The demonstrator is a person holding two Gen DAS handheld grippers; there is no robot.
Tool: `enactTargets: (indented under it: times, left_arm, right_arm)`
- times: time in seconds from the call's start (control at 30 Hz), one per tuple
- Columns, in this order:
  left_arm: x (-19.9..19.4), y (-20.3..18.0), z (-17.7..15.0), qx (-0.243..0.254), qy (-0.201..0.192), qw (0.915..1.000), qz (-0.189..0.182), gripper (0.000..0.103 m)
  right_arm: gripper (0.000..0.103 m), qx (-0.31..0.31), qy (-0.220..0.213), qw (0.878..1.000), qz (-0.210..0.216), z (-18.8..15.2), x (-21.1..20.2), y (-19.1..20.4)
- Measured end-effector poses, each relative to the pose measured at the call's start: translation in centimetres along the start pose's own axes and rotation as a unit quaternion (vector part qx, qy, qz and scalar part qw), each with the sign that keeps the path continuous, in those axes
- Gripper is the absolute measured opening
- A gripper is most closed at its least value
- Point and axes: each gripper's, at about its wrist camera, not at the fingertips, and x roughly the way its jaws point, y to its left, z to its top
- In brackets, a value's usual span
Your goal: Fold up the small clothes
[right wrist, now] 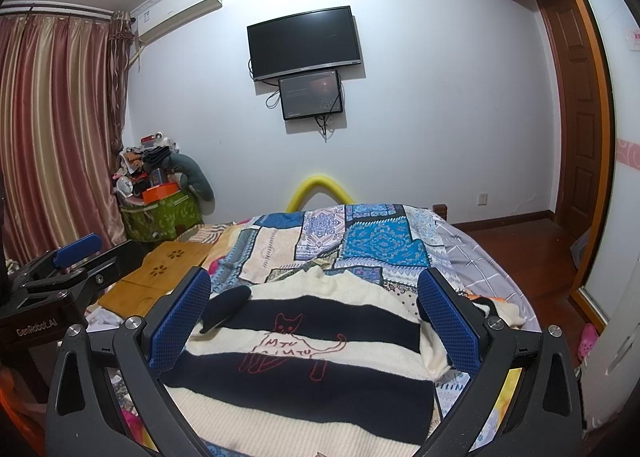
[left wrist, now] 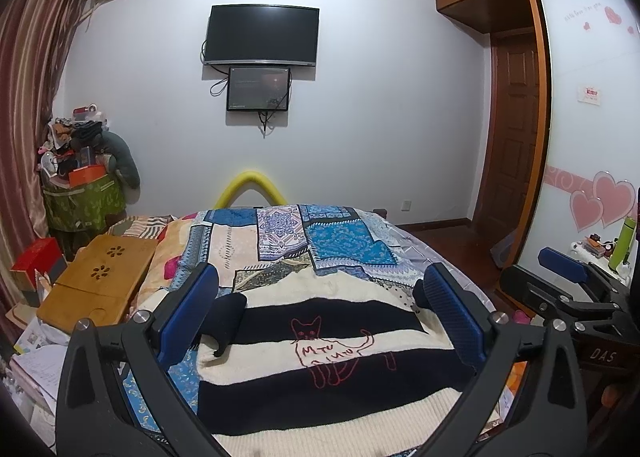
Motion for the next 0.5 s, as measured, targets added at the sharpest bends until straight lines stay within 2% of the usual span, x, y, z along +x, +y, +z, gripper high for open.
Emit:
enactTargets:
  times: [0.5]
  left_arm:
    - [-0.06,-0.1,0.05,0.001,-0.001,1.0,0.001,0.103]
  right_arm:
    - [0.103,0.0,0.003,1.0,0.0,0.04,0.2,-0.01]
